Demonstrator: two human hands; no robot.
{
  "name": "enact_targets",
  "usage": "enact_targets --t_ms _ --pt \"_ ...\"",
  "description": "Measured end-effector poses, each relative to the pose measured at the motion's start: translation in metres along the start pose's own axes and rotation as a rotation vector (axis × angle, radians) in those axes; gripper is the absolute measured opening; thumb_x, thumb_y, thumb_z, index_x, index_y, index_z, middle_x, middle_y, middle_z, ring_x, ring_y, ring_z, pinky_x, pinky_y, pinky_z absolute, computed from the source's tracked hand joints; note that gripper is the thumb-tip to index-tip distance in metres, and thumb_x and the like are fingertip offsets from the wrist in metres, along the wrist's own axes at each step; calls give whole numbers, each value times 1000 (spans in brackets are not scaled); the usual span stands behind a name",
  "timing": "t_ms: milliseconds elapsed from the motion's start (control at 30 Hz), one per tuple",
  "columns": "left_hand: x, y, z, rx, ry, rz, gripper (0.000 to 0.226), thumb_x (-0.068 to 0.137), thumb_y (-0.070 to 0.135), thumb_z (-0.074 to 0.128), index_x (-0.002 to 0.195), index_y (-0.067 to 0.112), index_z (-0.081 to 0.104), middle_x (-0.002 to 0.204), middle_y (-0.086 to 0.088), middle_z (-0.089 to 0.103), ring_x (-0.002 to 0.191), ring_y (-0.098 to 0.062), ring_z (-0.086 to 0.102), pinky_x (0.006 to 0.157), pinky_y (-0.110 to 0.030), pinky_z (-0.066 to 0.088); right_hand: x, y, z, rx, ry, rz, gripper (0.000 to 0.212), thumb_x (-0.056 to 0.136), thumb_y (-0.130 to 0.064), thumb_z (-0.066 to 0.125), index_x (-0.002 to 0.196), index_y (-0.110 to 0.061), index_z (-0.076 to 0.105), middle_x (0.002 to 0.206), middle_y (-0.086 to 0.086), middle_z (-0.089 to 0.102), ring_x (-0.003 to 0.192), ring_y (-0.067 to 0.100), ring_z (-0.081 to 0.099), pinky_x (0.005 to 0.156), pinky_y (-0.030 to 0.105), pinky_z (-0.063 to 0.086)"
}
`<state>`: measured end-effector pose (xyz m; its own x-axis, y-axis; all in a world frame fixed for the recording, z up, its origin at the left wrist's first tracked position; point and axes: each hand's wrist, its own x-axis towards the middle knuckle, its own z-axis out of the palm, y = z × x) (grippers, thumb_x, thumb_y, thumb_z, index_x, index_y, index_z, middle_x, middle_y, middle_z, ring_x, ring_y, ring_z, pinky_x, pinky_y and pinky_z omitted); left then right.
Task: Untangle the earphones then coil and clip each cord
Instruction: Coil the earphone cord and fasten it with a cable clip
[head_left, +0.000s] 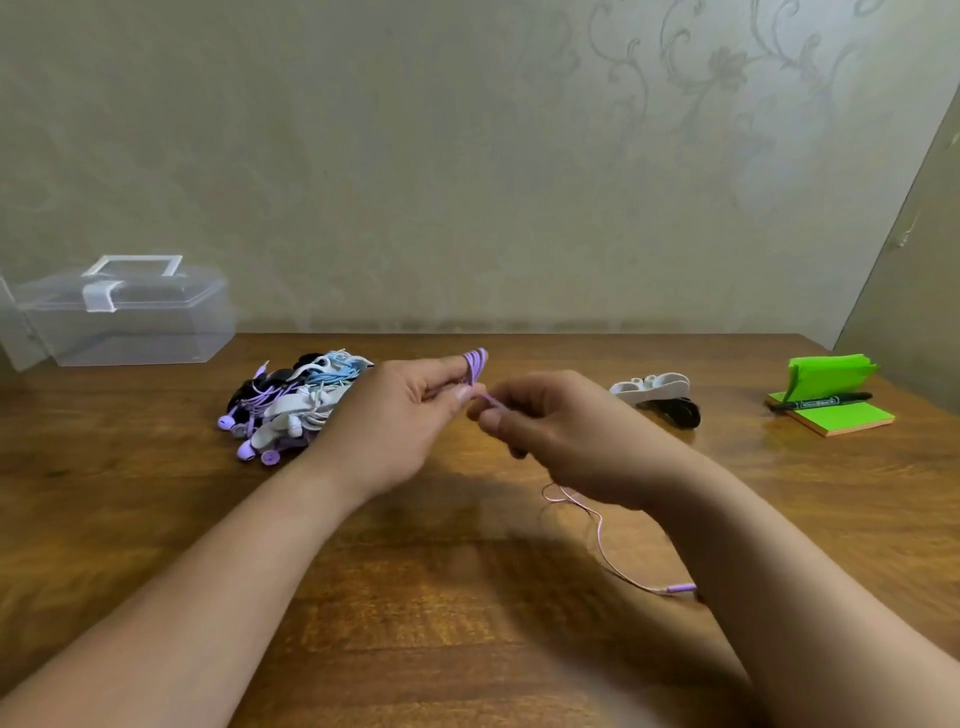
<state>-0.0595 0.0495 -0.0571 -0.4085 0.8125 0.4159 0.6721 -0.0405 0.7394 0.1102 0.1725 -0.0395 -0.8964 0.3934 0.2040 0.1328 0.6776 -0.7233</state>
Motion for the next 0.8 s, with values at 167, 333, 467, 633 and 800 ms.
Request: enact_targets --t_ms 167,333,467,633,800 --pt "-6 10 -3 126 -299 -4 23 104 25 62 120 35 76 102 20 77 103 5 68 93 -22 50 3 9 -19 66 268 -67 10 101 -27 69 93 -20 70 75 -4 67 54 1 52 50 14 38" --pt "-12 27 -1 -468 -423 -58 27 99 20 60 121 19 76 115 -6 77 39 -6 38 44 -20 24 7 25 -16 602 109 -16 24 106 -25 59 89 -9 65 60 -5 50 49 8 31 45 21 26" --pt "-8 22 6 -744 -196 -138 35 96 21 59 129 18 71 122 -16 73 33 -2 27 47 -26 17 5 23 5 459 33 24 27 110 -29 52 103 -13 72 67 -4 50 54 8 35 48 22 30" --pt "3 4 5 -383 83 -108 30 104 15 59 129 27 68 111 5 79 71 7 67 78 -15 48 2 4 17 23 20 -28 27 110 -33 52 111 -17 75 70 -2 58 58 1 45 56 16 37" --pt "-1 -1 0 -17 -72 -39 29 102 17 63 121 36 73 105 21 77 111 5 67 104 -18 46 5 6 -3 -99 261 -51 22 99 -37 69 86 -21 73 66 1 61 57 6 47 54 25 36"
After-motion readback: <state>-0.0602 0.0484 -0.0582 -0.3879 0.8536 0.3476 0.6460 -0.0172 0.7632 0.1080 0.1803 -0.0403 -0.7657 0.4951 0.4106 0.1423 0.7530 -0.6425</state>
